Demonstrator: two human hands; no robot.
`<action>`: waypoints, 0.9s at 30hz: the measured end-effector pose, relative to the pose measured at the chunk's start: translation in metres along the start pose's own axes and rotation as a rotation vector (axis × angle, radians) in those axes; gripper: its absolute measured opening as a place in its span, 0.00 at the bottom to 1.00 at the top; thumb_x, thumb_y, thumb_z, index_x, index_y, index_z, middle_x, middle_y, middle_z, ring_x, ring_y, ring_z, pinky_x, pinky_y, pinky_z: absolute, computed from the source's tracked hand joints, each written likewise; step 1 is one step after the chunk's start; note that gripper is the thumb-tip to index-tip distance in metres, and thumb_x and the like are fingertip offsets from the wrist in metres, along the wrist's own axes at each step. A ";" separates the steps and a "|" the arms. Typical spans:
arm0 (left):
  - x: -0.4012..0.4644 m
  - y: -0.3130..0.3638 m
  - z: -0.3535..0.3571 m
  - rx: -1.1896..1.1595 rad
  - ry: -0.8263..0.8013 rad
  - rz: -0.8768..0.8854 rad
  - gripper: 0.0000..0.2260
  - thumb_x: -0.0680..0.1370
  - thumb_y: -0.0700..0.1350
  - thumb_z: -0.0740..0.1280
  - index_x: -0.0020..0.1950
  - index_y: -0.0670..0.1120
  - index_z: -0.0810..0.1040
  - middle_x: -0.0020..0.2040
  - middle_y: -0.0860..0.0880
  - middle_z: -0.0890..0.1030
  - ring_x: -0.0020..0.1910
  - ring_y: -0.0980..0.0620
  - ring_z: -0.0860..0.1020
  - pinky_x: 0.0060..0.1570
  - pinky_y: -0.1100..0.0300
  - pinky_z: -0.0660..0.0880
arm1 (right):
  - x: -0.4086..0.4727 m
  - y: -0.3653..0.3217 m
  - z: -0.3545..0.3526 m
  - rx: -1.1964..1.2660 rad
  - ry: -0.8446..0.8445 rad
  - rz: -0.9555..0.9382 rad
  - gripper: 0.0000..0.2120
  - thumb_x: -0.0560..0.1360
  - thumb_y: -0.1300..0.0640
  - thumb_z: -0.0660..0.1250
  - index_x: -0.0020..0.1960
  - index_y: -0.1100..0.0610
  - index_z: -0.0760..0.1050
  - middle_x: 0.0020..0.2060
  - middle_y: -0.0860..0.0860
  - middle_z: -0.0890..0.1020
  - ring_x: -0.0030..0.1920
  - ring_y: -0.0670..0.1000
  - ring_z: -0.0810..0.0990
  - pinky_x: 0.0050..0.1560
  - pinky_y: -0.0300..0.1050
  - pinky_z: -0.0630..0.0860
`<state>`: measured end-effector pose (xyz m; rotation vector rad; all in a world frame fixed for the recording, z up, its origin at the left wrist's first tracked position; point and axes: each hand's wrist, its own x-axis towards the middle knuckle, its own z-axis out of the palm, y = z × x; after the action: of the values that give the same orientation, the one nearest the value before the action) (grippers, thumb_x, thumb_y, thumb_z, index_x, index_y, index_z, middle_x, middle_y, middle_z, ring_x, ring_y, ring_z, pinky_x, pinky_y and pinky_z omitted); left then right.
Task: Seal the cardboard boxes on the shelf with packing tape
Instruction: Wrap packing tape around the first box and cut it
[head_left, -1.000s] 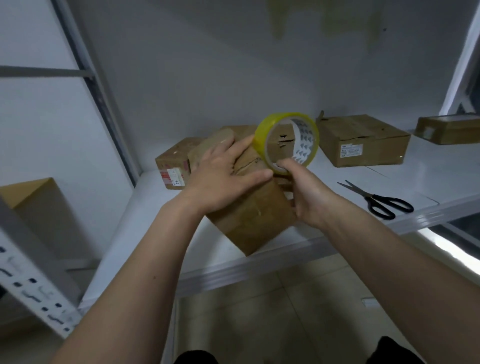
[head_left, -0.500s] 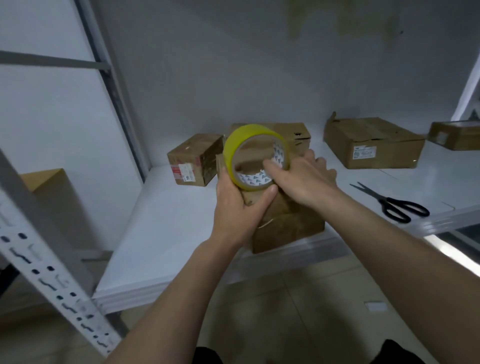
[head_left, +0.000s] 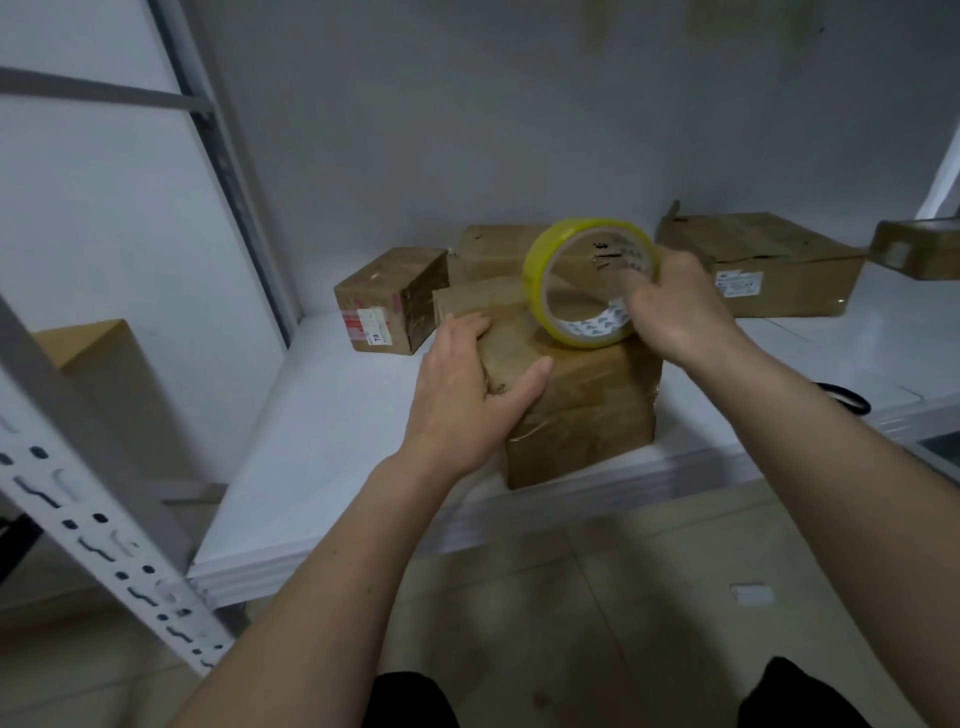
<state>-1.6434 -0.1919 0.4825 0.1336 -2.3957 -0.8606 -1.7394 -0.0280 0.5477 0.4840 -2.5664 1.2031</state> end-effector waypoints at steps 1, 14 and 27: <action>0.000 0.001 -0.001 0.016 -0.013 -0.009 0.43 0.67 0.72 0.57 0.74 0.46 0.65 0.69 0.51 0.67 0.69 0.53 0.66 0.71 0.52 0.65 | 0.000 0.001 -0.001 0.003 0.016 -0.016 0.13 0.80 0.52 0.56 0.55 0.57 0.75 0.49 0.57 0.79 0.52 0.60 0.76 0.51 0.50 0.73; 0.031 0.031 0.001 0.266 -0.179 -0.012 0.43 0.64 0.76 0.66 0.71 0.52 0.68 0.65 0.51 0.76 0.65 0.47 0.73 0.64 0.50 0.71 | -0.006 0.004 0.001 0.031 -0.109 0.024 0.13 0.78 0.47 0.60 0.48 0.56 0.77 0.41 0.51 0.79 0.47 0.56 0.78 0.47 0.47 0.73; 0.030 0.033 0.002 0.297 -0.203 -0.075 0.60 0.64 0.75 0.67 0.81 0.45 0.43 0.77 0.48 0.65 0.75 0.48 0.63 0.72 0.52 0.64 | 0.018 0.015 -0.018 0.301 -0.069 0.158 0.11 0.79 0.56 0.61 0.40 0.58 0.77 0.43 0.60 0.81 0.39 0.57 0.82 0.33 0.50 0.81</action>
<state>-1.6660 -0.1730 0.5158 0.2639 -2.7151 -0.5675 -1.7602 -0.0081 0.5555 0.3941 -2.5302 1.6690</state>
